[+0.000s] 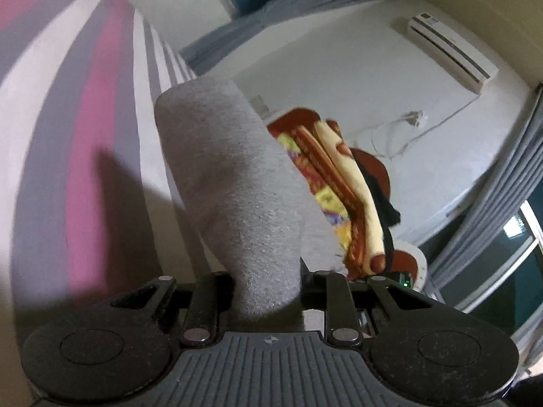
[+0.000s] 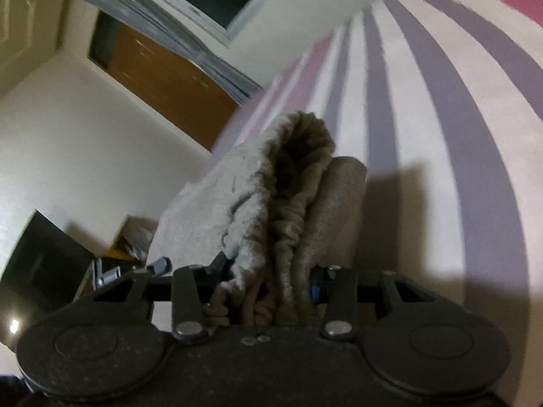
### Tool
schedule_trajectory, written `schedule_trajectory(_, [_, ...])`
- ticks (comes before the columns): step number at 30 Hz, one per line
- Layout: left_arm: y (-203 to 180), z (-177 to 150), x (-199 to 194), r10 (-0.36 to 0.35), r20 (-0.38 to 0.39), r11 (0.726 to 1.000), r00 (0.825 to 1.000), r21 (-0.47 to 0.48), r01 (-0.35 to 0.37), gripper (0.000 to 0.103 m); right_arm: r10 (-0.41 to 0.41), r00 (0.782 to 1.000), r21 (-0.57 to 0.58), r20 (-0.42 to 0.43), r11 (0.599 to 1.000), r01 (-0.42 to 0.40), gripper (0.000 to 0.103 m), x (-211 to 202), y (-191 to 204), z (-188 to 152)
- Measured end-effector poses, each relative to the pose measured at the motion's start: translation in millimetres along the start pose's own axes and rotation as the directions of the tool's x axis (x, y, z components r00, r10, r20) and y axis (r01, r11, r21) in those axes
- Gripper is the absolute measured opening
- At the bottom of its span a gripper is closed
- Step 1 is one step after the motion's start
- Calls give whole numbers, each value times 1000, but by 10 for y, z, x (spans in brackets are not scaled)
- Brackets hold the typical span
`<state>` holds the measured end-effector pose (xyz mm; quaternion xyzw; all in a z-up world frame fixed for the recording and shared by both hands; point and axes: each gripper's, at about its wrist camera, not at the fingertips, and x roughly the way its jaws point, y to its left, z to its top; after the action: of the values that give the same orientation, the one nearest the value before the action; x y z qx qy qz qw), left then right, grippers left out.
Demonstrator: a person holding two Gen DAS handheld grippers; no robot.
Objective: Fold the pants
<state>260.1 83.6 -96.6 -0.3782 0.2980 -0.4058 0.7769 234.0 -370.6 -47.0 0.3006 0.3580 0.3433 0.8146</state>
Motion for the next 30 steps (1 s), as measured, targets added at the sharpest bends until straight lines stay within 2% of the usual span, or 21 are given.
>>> schedule_trajectory(4, [192,468,233,81,-14,997,997,2,-81,25,8,1000,23,1,1000,-8,42,386,-88,459])
schedule_trajectory(7, [417,577,394,176,-51,984,983,-3,-176,25,-14,1000,87,-12,996,15,43,665,-303,573])
schedule_trajectory(8, [529,565,480,251,-75,968,965,-9,-252,30,-32,999,106,-21,994,34,43,759,-410,577])
schedule_trajectory(9, [633,537,550,335,-98,941,937,-10,-337,51,-69,997,128,-40,989,73,45,883,-518,565])
schedule_trajectory(10, [739,480,626,414,-124,909,902,8,-417,53,-118,991,146,-62,981,126,54,964,-614,528])
schedule_trajectory(11, [788,422,622,403,-108,915,909,9,-404,53,-212,972,159,-99,961,226,62,1093,-720,472])
schedule_trajectory(12, [807,385,591,384,-84,923,920,-7,-386,54,-208,974,161,-88,962,220,63,1135,-775,416])
schedule_trajectory(13, [825,366,569,376,-71,925,924,-27,-379,54,-193,980,165,-59,966,200,68,1133,-787,380])
schedule_trajectory(14, [816,345,555,378,-61,925,924,-30,-380,54,-192,980,164,-50,966,198,68,1130,-766,363])
schedule_trajectory(16, [755,317,528,408,-52,913,911,10,-409,54,-199,979,140,-51,969,205,68,1112,-726,321])
schedule_trajectory(18, [697,327,467,449,-45,893,892,49,-447,60,-210,976,131,-57,967,216,69,1104,-684,328])
schedule_trajectory(19, [641,344,473,477,-39,878,878,77,-473,62,-219,974,126,-58,966,225,72,1095,-635,345])
schedule_trajectory(21, [540,352,423,543,-23,833,839,138,-535,78,-252,966,114,-62,960,257,77,1115,-540,358])
schedule_trajectory(22, [477,327,429,584,-15,802,812,167,-573,83,-262,963,112,-64,957,268,82,1130,-493,360])
schedule_trajectory(23, [425,312,409,631,-4,760,776,204,-617,97,-275,959,108,-65,954,281,86,1111,-449,346])
schedule_trajectory(24, [345,281,435,682,10,709,731,237,-664,103,-295,953,98,-62,949,300,88,1066,-403,305])
schedule_trajectory(25, [264,241,453,720,35,662,694,267,-700,103,-326,944,86,-54,940,330,91,1027,-346,287])
schedule_trajectory(27, [88,141,398,744,86,615,663,299,-729,103,-397,918,56,-19,916,397,98,903,-197,235])
schedule_trajectory(28, [4,97,335,749,110,600,654,305,-739,103,-435,900,25,11,900,435,103,870,-98,195])
schedule_trajectory(30, [-206,-23,238,739,155,592,656,318,-741,103,-498,865,-88,64,860,502,103,780,173,67])
